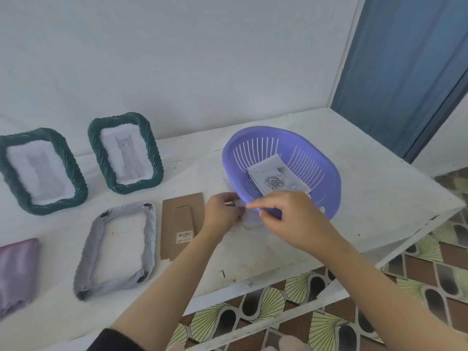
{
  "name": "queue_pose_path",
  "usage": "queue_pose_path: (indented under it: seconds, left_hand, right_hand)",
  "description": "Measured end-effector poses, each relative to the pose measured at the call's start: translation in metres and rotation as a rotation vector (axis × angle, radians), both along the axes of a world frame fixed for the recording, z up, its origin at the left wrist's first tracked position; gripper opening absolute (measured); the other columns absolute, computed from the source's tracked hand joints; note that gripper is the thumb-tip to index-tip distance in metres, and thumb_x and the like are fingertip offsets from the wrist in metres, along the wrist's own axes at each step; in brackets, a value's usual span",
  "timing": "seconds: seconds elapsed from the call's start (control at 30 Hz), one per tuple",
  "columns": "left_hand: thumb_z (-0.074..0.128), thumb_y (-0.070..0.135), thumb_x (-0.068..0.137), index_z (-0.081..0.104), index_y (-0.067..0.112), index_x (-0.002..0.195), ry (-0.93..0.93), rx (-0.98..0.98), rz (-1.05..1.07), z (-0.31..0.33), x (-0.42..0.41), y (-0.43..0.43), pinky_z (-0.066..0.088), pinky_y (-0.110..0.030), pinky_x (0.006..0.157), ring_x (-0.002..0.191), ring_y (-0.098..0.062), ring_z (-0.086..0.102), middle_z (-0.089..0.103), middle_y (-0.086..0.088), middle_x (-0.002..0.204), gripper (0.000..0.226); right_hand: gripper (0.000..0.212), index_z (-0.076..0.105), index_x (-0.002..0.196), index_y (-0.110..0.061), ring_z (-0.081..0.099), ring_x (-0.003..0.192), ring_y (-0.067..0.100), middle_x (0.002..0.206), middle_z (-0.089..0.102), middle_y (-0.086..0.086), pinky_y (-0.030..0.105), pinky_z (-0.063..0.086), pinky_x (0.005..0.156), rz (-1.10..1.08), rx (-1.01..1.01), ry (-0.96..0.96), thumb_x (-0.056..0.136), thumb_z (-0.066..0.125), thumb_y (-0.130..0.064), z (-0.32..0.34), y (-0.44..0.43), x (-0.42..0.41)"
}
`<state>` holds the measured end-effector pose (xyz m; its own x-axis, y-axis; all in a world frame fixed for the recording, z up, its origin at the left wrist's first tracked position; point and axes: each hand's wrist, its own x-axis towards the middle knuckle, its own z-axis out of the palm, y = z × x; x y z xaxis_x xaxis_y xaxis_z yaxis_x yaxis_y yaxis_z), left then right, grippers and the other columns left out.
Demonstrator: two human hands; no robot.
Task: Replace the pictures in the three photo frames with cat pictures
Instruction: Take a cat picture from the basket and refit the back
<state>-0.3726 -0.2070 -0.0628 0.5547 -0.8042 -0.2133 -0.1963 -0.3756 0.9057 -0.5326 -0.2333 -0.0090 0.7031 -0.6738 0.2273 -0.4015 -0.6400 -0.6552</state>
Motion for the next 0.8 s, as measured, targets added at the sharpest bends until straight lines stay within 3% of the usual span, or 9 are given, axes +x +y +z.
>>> queue_pose_path:
  seconds: [0.13, 0.2, 0.27, 0.37, 0.43, 0.5, 0.57, 0.67, 0.8]
  left_hand:
    - [0.056, 0.002, 0.076, 0.068, 0.015, 0.104, -0.063, -0.063, -0.024, 0.002, 0.000, 0.004, 0.058, -0.038, 0.061, 0.068, -0.023, 0.068, 0.072, -0.009, 0.085, 0.033]
    - [0.053, 0.006, 0.081, 0.065, 0.016, 0.110, -0.150, -0.079, -0.028, 0.003, 0.001, 0.007, 0.057, -0.030, 0.063, 0.071, -0.020, 0.065, 0.072, -0.010, 0.090, 0.033]
    - [0.048, 0.011, 0.089, 0.059, 0.015, 0.119, -0.309, -0.133, 0.020, 0.004, 0.004, 0.010, 0.047, -0.019, 0.071, 0.083, -0.008, 0.059, 0.064, -0.003, 0.114, 0.032]
    - [0.040, 0.020, 0.097, 0.045, 0.023, 0.131, -0.227, -0.327, 0.115, 0.013, 0.005, 0.016, 0.034, -0.011, 0.083, 0.100, 0.003, 0.049, 0.047, 0.010, 0.128, 0.035]
    - [0.042, 0.029, 0.097, 0.038, 0.032, 0.134, -0.208, -0.436, 0.027, 0.020, 0.008, 0.019, 0.032, -0.009, 0.091, 0.116, 0.002, 0.044, 0.041, 0.018, 0.132, 0.038]
    - [0.047, 0.039, 0.092, 0.038, 0.035, 0.134, -0.316, -0.434, -0.137, 0.022, 0.014, 0.019, 0.026, -0.016, 0.104, 0.131, -0.001, 0.033, 0.036, 0.017, 0.142, 0.043]
    - [0.055, 0.041, 0.088, 0.043, 0.031, 0.134, -0.398, -0.362, -0.246, 0.022, 0.018, 0.018, 0.022, -0.022, 0.109, 0.136, -0.002, 0.024, 0.031, 0.012, 0.148, 0.049]
    - [0.061, 0.039, 0.083, 0.046, 0.028, 0.133, -0.424, -0.311, -0.285, 0.024, 0.018, 0.018, 0.021, -0.023, 0.110, 0.137, -0.001, 0.022, 0.029, 0.014, 0.148, 0.053]
    - [0.062, 0.042, 0.081, 0.046, 0.029, 0.132, -0.423, -0.308, -0.284, 0.025, 0.018, 0.018, 0.023, -0.025, 0.109, 0.137, -0.002, 0.023, 0.030, 0.014, 0.148, 0.055]
  right_hand:
    - [0.031, 0.072, 0.103, -0.028, 0.063, 0.093, -0.001, 0.100, 0.071, -0.012, 0.019, 0.050, 0.083, -0.009, 0.008, 0.011, 0.083, 0.057, -0.008, 0.000, -0.001, 0.001]
    - [0.031, 0.072, 0.102, -0.028, 0.063, 0.091, -0.001, 0.099, 0.071, -0.013, 0.018, 0.050, 0.081, -0.013, 0.015, 0.012, 0.083, 0.058, -0.009, 0.000, -0.001, 0.001]
    - [0.031, 0.072, 0.101, -0.029, 0.063, 0.090, -0.001, 0.098, 0.071, -0.014, 0.016, 0.050, 0.080, -0.014, 0.050, 0.022, 0.083, 0.059, -0.009, 0.002, -0.003, 0.001]
    - [0.024, 0.073, 0.097, -0.029, 0.064, 0.087, 0.003, 0.095, 0.071, -0.013, 0.015, 0.050, 0.078, 0.000, 0.206, 0.002, 0.085, 0.061, -0.012, 0.011, -0.006, 0.001]
    - [0.022, 0.074, 0.093, -0.030, 0.065, 0.086, 0.009, 0.090, 0.072, -0.009, 0.021, 0.052, 0.081, -0.042, 0.297, -0.039, 0.086, 0.059, -0.016, 0.017, -0.015, 0.000]
    - [0.021, 0.073, 0.092, -0.029, 0.065, 0.085, 0.008, 0.090, 0.072, -0.010, 0.018, 0.049, 0.079, -0.128, 0.284, -0.027, 0.087, 0.058, -0.016, 0.018, -0.032, 0.002]
    - [0.019, 0.071, 0.096, -0.025, 0.061, 0.085, 0.006, 0.098, 0.069, -0.007, 0.016, 0.043, 0.074, -0.214, 0.204, 0.065, 0.087, 0.057, -0.016, 0.014, -0.053, 0.006]
    - [0.023, 0.065, 0.109, -0.014, 0.059, 0.100, 0.022, 0.114, 0.063, 0.006, 0.026, 0.042, 0.077, -0.294, 0.087, 0.323, 0.088, 0.057, -0.016, 0.002, -0.082, 0.013]
    - [0.012, 0.057, 0.095, -0.009, 0.058, 0.093, 0.029, 0.099, 0.058, 0.011, 0.029, 0.042, 0.062, -0.331, 0.020, 0.668, 0.085, 0.057, -0.014, -0.007, -0.099, 0.021]
